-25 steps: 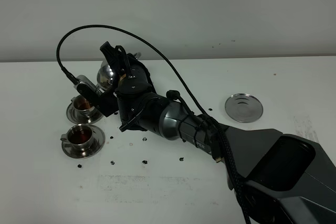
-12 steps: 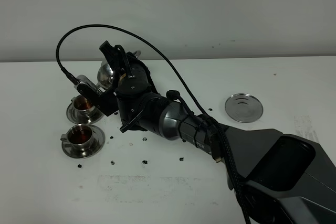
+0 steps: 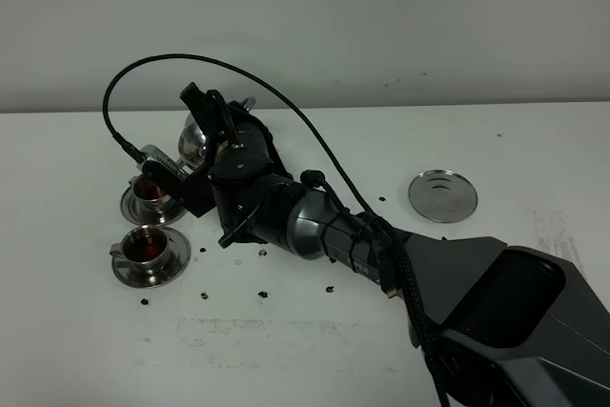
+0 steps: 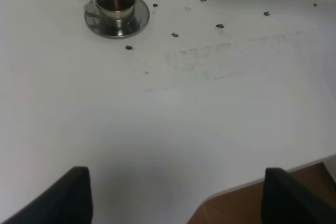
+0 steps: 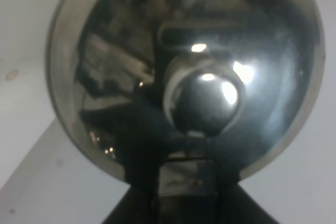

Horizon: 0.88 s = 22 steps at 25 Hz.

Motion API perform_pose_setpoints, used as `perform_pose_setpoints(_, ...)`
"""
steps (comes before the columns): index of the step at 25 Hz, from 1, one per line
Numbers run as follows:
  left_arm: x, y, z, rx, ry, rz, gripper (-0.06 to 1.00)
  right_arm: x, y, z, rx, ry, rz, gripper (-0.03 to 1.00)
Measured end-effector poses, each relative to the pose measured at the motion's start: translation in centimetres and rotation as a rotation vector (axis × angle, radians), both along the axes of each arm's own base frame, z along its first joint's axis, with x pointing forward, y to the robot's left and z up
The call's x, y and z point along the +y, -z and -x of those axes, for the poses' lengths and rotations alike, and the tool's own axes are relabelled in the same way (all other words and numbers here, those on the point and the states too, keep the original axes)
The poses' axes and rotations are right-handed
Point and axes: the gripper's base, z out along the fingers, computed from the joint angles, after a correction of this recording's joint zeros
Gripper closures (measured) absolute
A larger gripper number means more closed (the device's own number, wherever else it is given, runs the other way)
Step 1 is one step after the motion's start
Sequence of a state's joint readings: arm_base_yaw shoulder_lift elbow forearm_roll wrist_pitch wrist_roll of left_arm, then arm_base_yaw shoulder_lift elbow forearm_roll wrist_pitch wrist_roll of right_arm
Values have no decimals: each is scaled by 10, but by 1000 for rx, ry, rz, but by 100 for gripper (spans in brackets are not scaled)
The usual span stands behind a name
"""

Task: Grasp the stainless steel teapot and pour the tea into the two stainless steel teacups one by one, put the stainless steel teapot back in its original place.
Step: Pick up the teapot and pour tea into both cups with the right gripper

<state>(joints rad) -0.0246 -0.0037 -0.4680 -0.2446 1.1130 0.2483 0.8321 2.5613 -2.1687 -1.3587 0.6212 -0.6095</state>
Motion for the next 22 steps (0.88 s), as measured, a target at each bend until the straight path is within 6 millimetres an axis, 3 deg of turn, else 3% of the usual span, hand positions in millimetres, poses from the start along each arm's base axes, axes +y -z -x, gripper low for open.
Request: perform_pose_setpoints(22,0,0,0,0,0,0,31,0,-2,-1,-33,-10,29,76)
